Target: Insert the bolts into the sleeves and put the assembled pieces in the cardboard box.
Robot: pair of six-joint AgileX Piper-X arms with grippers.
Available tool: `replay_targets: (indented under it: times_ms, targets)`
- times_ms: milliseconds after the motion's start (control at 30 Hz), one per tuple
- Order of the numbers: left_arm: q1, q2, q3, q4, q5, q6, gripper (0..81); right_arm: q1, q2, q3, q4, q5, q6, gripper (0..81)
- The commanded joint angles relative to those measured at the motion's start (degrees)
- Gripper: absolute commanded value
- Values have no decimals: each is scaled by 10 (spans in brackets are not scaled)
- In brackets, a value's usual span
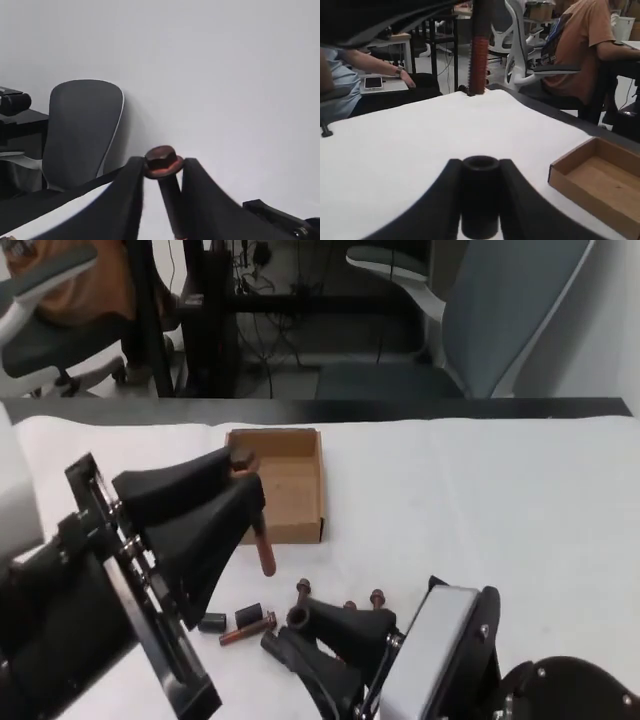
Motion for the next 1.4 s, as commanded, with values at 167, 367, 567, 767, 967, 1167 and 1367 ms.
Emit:
replay_targets:
  times_ms: [167, 367, 567, 767, 967, 1167, 1367]
  targets:
    - [-1, -3, 0, -24, 23, -43, 18, 2, 17, -1, -75, 10, 0, 6]
    - [-1, -2, 12, -23, 28, -43, 18, 2, 17, -2, -96, 3, 0, 6]
    - [-1, -2, 21, -26, 41, -42, 18, 2, 17, -2, -89, 3, 0, 6]
    - [-1, -2, 21, -30, 41, -43, 18, 2, 17, -2, -65, 1, 32, 6]
    - [-1, -2, 21, -29, 59, -43, 18, 2, 17, -2, -54, -12, 45, 6]
    - [-1, -2, 23, -25, 73, -35, 18, 2, 17, -2, -54, -30, 64, 6]
    - [-1, -2, 24, -25, 74, -25, 18, 2, 17, -2, -60, -47, 82, 6]
